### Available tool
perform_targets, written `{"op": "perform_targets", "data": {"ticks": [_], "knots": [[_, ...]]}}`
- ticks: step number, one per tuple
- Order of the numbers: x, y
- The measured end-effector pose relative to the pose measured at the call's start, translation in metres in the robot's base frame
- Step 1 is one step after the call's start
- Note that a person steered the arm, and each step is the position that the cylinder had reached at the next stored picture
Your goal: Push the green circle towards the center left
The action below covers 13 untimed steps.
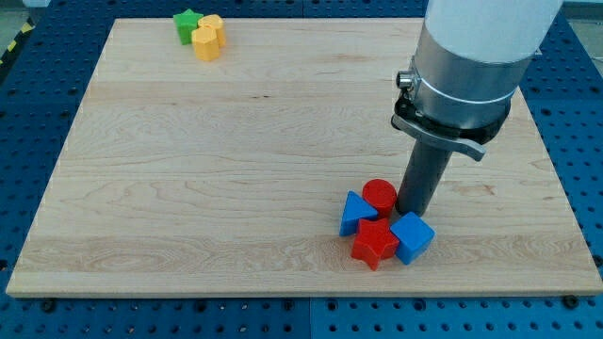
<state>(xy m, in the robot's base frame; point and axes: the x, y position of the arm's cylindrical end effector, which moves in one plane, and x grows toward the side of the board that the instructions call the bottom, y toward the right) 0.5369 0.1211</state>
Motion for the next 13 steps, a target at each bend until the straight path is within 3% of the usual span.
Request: {"op": "perform_targets", "data": {"ticks": [2, 6, 7, 10, 13], "knots": [[-0.014, 0.096], [-0.047, 0.129], [-0.099, 0.129], [-0.103, 0.090], [-0.143, 0.074]]}}
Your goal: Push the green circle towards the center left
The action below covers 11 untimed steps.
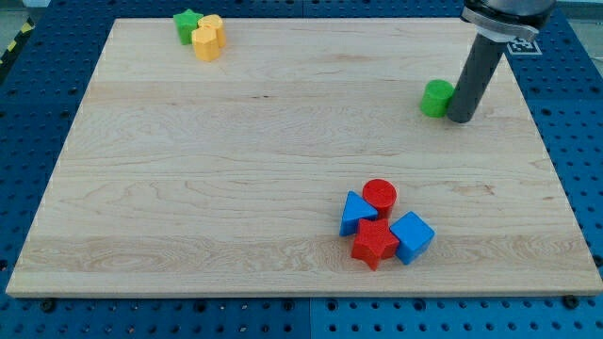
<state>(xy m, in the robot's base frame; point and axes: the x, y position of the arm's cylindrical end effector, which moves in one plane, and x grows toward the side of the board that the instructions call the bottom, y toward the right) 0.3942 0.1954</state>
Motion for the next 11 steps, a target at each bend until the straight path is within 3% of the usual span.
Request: {"op": "perform_targets", "data": {"ticks": [5, 11], "knots": [[-0.076, -0.069], [-0.078, -0.260]]}}
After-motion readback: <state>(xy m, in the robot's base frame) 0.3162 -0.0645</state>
